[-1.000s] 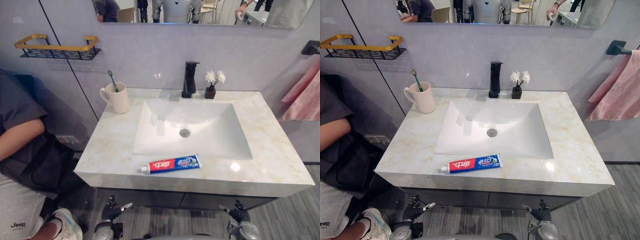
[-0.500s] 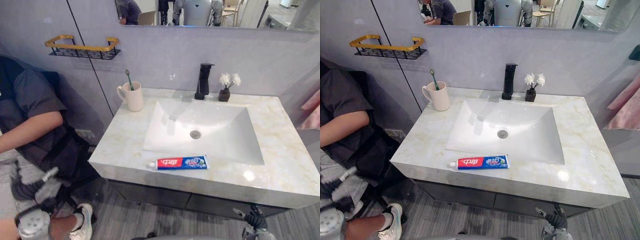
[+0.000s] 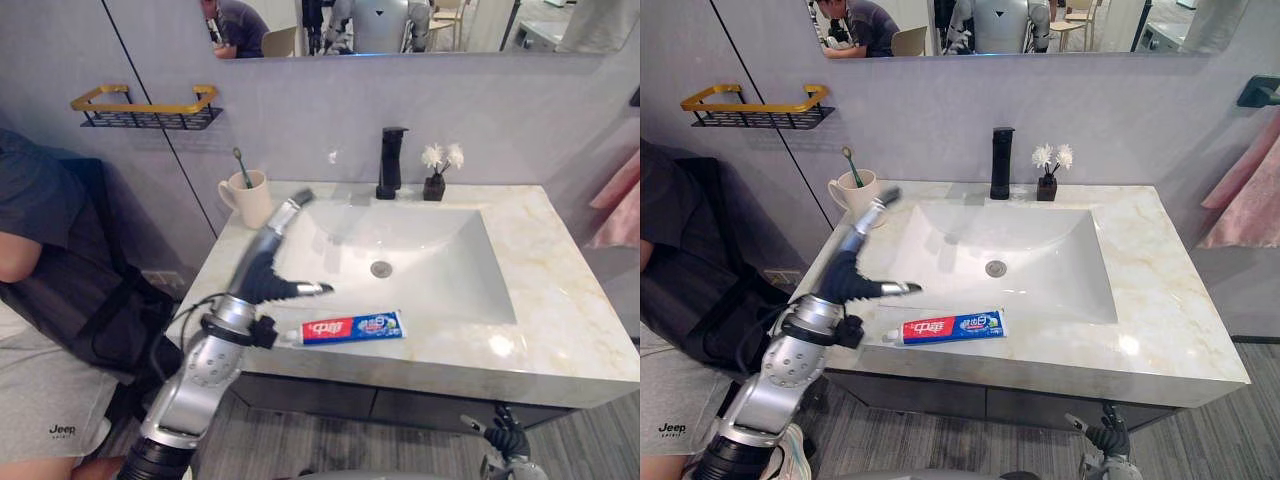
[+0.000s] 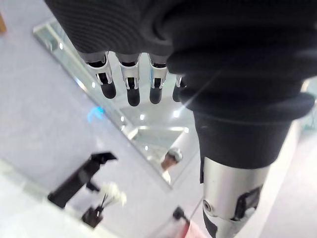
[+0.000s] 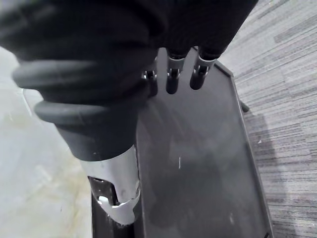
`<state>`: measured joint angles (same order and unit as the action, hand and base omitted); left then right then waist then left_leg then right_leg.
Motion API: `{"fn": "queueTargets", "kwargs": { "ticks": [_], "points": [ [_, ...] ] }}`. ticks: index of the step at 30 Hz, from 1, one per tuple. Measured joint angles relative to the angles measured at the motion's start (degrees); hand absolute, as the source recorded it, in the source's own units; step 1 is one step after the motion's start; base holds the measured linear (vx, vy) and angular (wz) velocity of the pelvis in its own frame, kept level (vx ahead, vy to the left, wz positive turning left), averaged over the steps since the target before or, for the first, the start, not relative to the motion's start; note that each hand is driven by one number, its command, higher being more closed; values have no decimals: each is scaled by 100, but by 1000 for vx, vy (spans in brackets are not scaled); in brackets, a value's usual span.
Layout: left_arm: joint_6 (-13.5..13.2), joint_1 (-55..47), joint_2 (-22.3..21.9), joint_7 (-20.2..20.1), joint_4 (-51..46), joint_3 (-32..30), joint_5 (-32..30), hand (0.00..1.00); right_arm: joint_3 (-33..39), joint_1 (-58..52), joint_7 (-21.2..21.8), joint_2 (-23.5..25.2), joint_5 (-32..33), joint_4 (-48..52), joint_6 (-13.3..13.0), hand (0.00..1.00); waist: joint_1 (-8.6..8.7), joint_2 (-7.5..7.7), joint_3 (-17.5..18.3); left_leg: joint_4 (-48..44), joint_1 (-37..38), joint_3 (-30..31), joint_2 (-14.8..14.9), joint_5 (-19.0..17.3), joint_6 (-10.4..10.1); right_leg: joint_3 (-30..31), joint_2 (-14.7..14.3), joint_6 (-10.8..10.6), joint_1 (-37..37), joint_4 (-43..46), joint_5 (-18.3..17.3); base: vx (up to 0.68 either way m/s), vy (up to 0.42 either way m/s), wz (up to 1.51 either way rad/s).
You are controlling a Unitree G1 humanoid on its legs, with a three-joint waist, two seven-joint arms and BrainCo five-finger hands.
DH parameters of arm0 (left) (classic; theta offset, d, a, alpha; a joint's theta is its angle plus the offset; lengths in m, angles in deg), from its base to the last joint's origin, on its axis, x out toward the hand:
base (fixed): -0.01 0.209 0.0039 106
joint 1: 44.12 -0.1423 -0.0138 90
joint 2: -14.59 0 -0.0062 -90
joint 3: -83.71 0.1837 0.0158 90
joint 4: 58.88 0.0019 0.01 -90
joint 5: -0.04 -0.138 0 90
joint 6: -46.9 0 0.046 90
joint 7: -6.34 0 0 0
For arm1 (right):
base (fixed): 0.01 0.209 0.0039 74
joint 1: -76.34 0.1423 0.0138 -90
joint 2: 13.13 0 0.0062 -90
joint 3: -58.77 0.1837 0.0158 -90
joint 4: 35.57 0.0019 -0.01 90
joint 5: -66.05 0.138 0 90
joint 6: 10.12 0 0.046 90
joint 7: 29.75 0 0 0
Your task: Organize washtable
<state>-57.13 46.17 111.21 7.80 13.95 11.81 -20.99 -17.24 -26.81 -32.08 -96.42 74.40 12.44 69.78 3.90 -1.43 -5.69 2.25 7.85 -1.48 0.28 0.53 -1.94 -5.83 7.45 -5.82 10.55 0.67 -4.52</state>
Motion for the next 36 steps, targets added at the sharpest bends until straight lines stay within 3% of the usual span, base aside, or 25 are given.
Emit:
{"fn": "queueTargets", "kwargs": {
  "ticks": [4, 7, 12, 19, 26, 36],
  "points": [
    [-3, -53, -30, -297, 208, 498, -295, 0, -101, 27, 3, 11, -1, 0, 2, 0, 6, 24, -17, 88, 46, -29, 12, 12, -9, 50, -16, 1, -31, 1, 0, -28, -5, -7],
    [12, -188, -98, -384, 452, 502, -591, 0, -113, 24, 3, 23, -1, 1, 0, 0, 4, 35, -23, 98, 61, -33, 21, 13, -9, 52, -27, 3, -15, -27, 0, -5, -4, -1],
    [118, -187, -133, -345, 791, 490, -1097, 0, -178, 18, 3, 23, -1, 0, 1, 0, 9, 65, -33, 142, 76, -27, 31, 26, 4, 40, -40, 13, 10, -92, 9, 0, 0, 0],
    [322, -184, -334, -95, 1112, 326, -1140, 0, -203, 9, -2, 92, -3, 1, 37, 0, 22, 180, -36, 176, 83, -24, 7, 37, 20, 28, -38, 10, 25, -155, 11, 0, 0, 0],
    [475, -136, -552, 26, 1412, 124, -1429, 0, -203, 7, -4, 93, -21, 2, 38, 0, 43, 184, -38, 178, 84, -25, -17, 37, 20, 27, -36, 9, 34, -180, 13, 0, 0, 0],
    [462, -135, -559, 112, 1551, 144, -1636, 0, -200, 25, -5, 92, -126, 2, 36, 0, 36, 182, -35, 225, 96, -103, -7, 36, 19, 99, -39, -6, 25, -259, 63, -4, -3, -3]
  ]
}}
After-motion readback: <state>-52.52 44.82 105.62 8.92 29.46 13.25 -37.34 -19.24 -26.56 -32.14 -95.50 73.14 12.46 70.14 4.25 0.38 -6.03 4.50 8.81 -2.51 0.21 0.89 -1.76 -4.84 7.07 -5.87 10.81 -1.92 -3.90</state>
